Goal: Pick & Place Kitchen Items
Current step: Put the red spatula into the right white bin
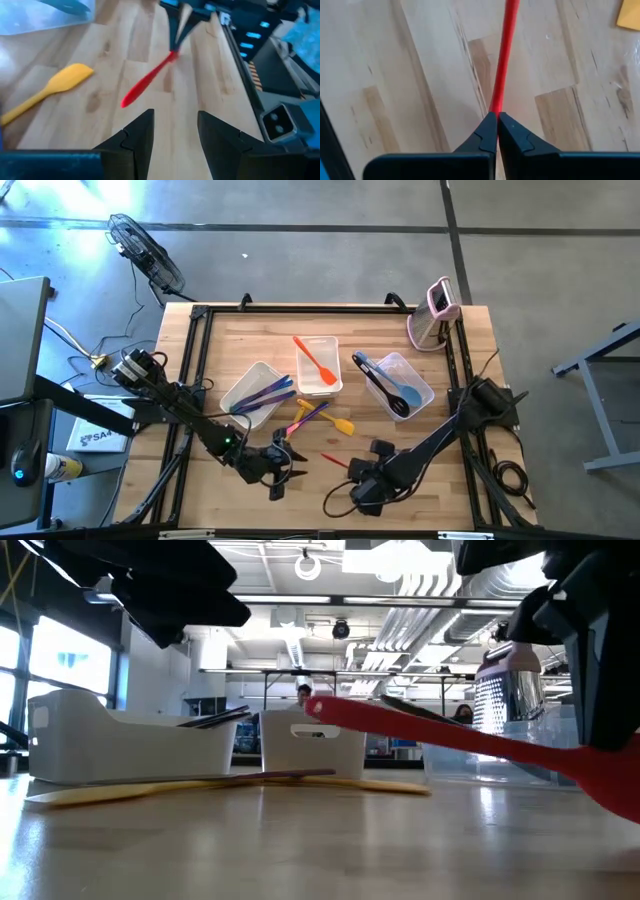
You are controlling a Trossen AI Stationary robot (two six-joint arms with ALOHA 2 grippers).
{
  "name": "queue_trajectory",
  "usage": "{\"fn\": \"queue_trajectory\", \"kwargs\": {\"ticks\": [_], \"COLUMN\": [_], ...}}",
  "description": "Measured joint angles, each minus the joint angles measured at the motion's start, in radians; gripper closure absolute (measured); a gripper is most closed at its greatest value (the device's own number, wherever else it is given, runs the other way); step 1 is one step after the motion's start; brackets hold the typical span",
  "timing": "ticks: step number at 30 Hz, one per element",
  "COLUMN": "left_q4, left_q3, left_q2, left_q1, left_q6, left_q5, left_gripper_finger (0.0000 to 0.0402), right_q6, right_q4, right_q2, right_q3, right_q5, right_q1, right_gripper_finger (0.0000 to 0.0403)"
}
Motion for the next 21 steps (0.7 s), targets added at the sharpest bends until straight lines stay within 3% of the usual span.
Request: {"fn": "queue_trajectory", "kwargs": {"ticks": [7, 16, 21], "left_q4": [0.023, 0.018, 0.043], "left_q3": [0.0, 0.0, 0.0], "left_q2": [0.003, 0.02, 0.068], "left_q1": [0.028, 0.093, 0.098], "left_q6": [0.002, 0.012, -0.057], "left_q5": [-0.045, 0.078, 0.182], "left_gripper_finger": [0.0254, 0.0253, 0.0217], "right_q6": [-0.011, -0.013, -0.013], "right_q4": [-0.001, 0.002, 0.004], "right_q2": [0.005, 0.005, 0.005], "right_q3": [0.0, 0.001, 0.002], "right_q5": [0.004, 0.017, 0.018], "right_q1": [0.0, -0.001, -0.001], "right_gripper_finger": [0.0401, 0.04, 0.04]}}
